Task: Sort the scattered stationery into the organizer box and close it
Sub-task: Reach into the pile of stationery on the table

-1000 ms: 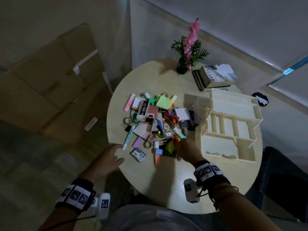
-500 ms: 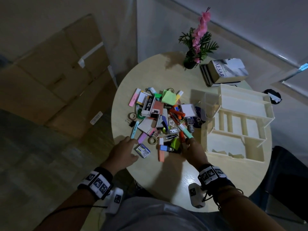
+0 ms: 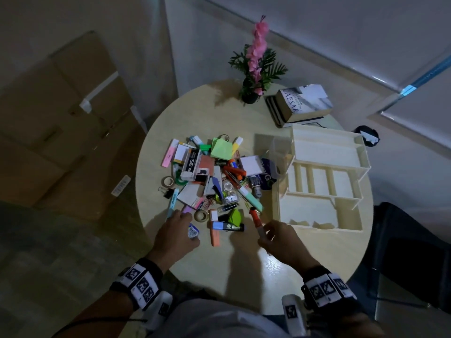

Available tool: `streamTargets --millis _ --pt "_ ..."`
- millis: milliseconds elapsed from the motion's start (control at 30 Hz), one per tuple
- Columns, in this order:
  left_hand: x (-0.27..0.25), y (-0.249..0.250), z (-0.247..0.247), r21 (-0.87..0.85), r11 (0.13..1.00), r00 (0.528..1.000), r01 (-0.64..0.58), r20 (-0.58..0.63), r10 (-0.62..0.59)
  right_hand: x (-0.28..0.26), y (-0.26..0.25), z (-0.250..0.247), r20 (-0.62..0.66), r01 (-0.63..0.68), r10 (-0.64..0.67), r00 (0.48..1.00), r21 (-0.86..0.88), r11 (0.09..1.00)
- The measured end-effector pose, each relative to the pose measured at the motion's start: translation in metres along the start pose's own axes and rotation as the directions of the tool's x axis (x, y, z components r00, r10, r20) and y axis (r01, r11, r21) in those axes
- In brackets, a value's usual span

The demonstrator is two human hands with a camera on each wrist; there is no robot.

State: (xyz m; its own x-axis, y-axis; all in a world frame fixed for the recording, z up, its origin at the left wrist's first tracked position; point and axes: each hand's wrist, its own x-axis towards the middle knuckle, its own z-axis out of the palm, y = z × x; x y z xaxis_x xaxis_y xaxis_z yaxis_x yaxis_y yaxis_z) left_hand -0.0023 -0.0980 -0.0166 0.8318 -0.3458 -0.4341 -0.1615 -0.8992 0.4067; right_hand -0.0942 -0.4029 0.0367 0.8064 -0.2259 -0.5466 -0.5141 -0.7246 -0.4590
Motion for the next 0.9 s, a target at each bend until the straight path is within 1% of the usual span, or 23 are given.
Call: streamTargets --millis 67,100,233,367,467,533,567,667,767,833,900 --pt "0.002 0.003 -0.007 -0.107 0.994 1.0 -0.015 -0.013 0.013 -0.008 0.003 -0.013 -0.008 0.048 -0.048 0.999 -0.005 0.999" --pt "0.002 0.006 -0.011 -0.158 0.986 0.999 -0.044 -0.029 0.04 -0.012 0.004 -0.02 -0.022 0.079 -0.079 0.997 0.011 0.997" --pt "0.005 0.032 -0.026 -0.263 0.942 0.976 -0.209 -0.123 0.182 -0.023 0.005 -0.07 -0.107 0.224 -0.213 0.971 0.106 0.969" --pt "0.01 0.077 -0.04 -0.269 0.887 0.92 -0.375 -0.228 0.32 -0.009 0.019 -0.145 -0.268 0.354 -0.322 0.908 0.082 0.932" --pt "0.014 0.112 -0.042 -0.297 0.845 0.892 -0.444 -0.236 0.386 0.024 0.038 -0.198 -0.404 0.409 -0.379 0.832 -0.014 0.912" --pt "0.015 0.131 -0.04 -0.305 0.834 0.886 -0.46 -0.222 0.407 0.054 0.051 -0.228 -0.468 0.406 -0.402 0.787 -0.099 0.908" --pt "0.015 0.139 -0.038 -0.3 0.836 0.887 -0.459 -0.214 0.41 0.072 0.059 -0.241 -0.478 0.4 -0.413 0.775 -0.135 0.907" --pt "0.009 0.158 -0.036 -0.297 0.84 0.889 -0.454 -0.209 0.407 0.123 0.075 -0.266 -0.448 0.396 -0.473 0.759 -0.26 0.881" --pt "-0.002 0.171 -0.035 -0.311 0.849 0.902 -0.426 -0.222 0.371 0.156 0.076 -0.273 -0.435 0.39 -0.53 0.728 -0.374 0.842" --pt "-0.011 0.175 -0.032 -0.312 0.862 0.912 -0.399 -0.234 0.338 0.169 0.071 -0.273 -0.418 0.416 -0.573 0.705 -0.41 0.812" --pt "-0.019 0.178 -0.029 -0.31 0.876 0.922 -0.371 -0.235 0.307 0.182 0.067 -0.269 -0.387 0.443 -0.601 0.699 -0.425 0.79"
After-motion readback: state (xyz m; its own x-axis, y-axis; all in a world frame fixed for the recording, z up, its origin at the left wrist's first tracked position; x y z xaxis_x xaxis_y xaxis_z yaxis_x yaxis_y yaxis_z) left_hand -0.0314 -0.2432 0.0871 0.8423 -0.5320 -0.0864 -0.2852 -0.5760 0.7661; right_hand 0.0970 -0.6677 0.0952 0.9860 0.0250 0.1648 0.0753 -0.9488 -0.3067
